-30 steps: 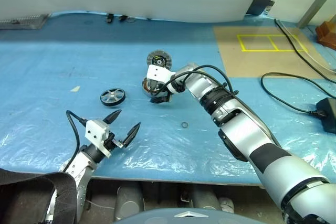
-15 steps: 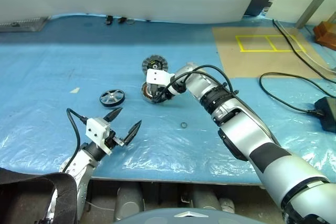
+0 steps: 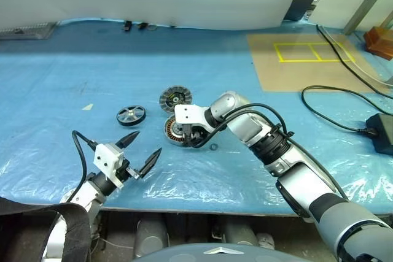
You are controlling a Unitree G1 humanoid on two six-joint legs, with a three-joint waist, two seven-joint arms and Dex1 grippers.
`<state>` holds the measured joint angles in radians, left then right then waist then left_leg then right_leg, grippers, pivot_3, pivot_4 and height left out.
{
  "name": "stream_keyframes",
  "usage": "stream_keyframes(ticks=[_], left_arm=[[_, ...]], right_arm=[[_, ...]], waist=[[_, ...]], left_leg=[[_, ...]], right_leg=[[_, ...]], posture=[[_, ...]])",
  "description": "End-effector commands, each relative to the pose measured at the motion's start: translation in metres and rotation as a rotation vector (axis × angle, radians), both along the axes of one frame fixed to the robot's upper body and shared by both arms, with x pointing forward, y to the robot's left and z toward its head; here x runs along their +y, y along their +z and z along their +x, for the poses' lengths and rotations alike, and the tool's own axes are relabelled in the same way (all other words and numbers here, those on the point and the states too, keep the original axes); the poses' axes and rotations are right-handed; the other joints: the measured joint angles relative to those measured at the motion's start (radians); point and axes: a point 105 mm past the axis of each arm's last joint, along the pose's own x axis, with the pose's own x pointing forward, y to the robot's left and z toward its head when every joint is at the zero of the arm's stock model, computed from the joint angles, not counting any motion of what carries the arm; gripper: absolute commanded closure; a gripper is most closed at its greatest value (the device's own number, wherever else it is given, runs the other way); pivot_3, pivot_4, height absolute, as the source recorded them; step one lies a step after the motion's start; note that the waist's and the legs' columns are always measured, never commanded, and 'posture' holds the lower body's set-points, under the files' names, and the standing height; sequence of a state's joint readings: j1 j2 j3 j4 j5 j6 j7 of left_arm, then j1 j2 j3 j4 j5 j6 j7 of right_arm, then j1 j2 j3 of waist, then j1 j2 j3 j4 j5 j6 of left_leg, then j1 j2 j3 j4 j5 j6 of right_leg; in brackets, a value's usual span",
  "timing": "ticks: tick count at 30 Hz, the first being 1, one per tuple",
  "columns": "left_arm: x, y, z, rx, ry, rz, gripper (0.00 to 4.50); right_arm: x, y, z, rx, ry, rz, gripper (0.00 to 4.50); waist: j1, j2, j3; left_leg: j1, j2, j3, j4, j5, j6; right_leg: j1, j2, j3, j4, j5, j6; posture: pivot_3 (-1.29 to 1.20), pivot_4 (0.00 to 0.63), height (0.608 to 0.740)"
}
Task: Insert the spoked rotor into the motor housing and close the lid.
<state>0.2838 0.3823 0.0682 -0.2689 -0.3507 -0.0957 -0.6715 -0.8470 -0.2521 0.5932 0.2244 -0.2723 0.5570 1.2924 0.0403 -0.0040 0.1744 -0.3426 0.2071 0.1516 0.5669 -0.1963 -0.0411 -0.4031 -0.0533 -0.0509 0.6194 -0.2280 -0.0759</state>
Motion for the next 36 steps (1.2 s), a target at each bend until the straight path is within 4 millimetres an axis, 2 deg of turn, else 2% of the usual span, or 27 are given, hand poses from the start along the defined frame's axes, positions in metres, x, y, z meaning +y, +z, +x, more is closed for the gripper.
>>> stream_keyframes(ticks=[1, 2, 8, 12, 15, 17, 19, 21, 23, 27, 36], left_arm=[[-0.003, 0.01, 0.004, -0.038, -0.025, 0.0, 0.0], [-0.004, 0.011, 0.005, -0.041, -0.033, 0.003, 0.0], [-0.008, 0.015, 0.011, -0.054, -0.076, 0.004, 0.0], [-0.01, 0.016, 0.012, -0.053, -0.101, 0.006, 0.0], [-0.014, 0.017, 0.011, -0.054, -0.132, 0.008, 0.0], [-0.017, 0.017, 0.01, -0.054, -0.152, 0.006, 0.0], [-0.021, 0.018, 0.008, -0.05, -0.172, -0.003, 0.0], [-0.024, 0.017, 0.006, -0.04, -0.19, -0.008, 0.0], [-0.025, 0.017, 0.006, -0.034, -0.198, -0.006, 0.0], [-0.025, 0.018, 0.006, -0.027, -0.207, -0.004, 0.0], [-0.024, 0.019, 0.001, -0.009, -0.229, 0.03, 0.0]], right_arm=[[0.003, 0.003, -0.007, 0.022, 0.005, 0.032, 0.17], [0.003, 0.013, -0.008, 0.027, 0.008, 0.058, 0.03], [-0.013, 0.065, -0.013, -0.036, 0.019, 0.22, 0.03], [-0.023, 0.079, -0.018, -0.101, 0.0, 0.358, 0.03], [-0.04, 0.08, -0.021, -0.073, -0.108, 0.541, 0.03], [-0.055, 0.069, -0.018, -0.131, -0.187, 0.554, 0.03], [-0.069, 0.046, -0.023, -0.139, -0.165, 0.457, 0.03], [-0.079, 0.035, -0.022, -0.117, -0.215, 0.48, 0.03], [-0.087, 0.023, -0.02, -0.169, -0.222, 0.451, 0.03], [-0.09, 0.006, -0.022, -0.125, -0.258, 0.489, 0.03], [-0.099, -0.026, -0.025, -0.066, -0.27, 0.429, 0.03]], waist=[[0.0, 0.0, 0.0], [0.001, 0.0, 0.0], [0.005, 0.0, 0.001], [0.005, 0.0, 0.001], [0.005, 0.0, 0.001], [0.006, 0.0, 0.001], [0.007, 0.0, 0.001], [0.007, 0.0, 0.001], [0.0, 0.0, 0.001], [0.001, 0.0, 0.001], [0.004, 0.0, 0.001]], left_leg=[[0.001, 0.0, 0.0, 0.0, 0.0, 0.0], [0.001, 0.0, 0.0, 0.0, 0.0, 0.0], [-0.003, 0.0, 0.0, 0.0, 0.0, 0.0], [-0.005, -0.001, 0.001, -0.003, 0.0, -0.001], [-0.005, -0.001, 0.001, -0.004, 0.0, 0.0], [-0.005, -0.001, 0.002, -0.003, 0.0, 0.0], [-0.005, -0.002, 0.002, -0.003, 0.0, 0.0], [-0.005, -0.002, 0.002, -0.002, 0.0, 0.0], [-0.005, -0.001, 0.002, -0.003, 0.0, 0.0], [-0.006, -0.001, 0.002, -0.004, 0.0, 0.0], [-0.006, -0.002, 0.002, -0.004, 0.0, 0.0]], right_leg=[[0.0, 0.0, 0.0, 0.0, 0.0, 0.0], [0.0, 0.0, 0.0, 0.0, 0.0, 0.0], [-0.005, 0.0, 0.0, -0.001, 0.004, -0.006], [-0.007, 0.0, 0.0, -0.003, 0.004, -0.006], [-0.007, 0.001, 0.0, -0.004, 0.003, -0.006], [-0.007, 0.0, 0.0, -0.004, 0.003, -0.006], [-0.006, 0.0, 0.0, -0.005, 0.003, -0.005], [-0.005, 0.0, 0.0, -0.005, 0.003, -0.005], [-0.004, 0.0, 0.0, -0.005, 0.0, 0.001], [-0.004, 0.001, 0.0, -0.005, 0.0, 0.002], [-0.004, 0.0, -0.001, -0.007, 0.003, -0.004]], posture=[[0.0, 0.15, 0.74], [0.0, 0.15, 0.74], [0.0, 0.15, 0.74], [0.0, 0.15, 0.74], [0.0, 0.15, 0.74], [0.0, 0.15, 0.74], [0.0, 0.15, 0.74], [0.0, 0.15, 0.74], [0.0, 0.15, 0.74], [0.0, 0.15, 0.74], [0.0, 0.15, 0.74]])
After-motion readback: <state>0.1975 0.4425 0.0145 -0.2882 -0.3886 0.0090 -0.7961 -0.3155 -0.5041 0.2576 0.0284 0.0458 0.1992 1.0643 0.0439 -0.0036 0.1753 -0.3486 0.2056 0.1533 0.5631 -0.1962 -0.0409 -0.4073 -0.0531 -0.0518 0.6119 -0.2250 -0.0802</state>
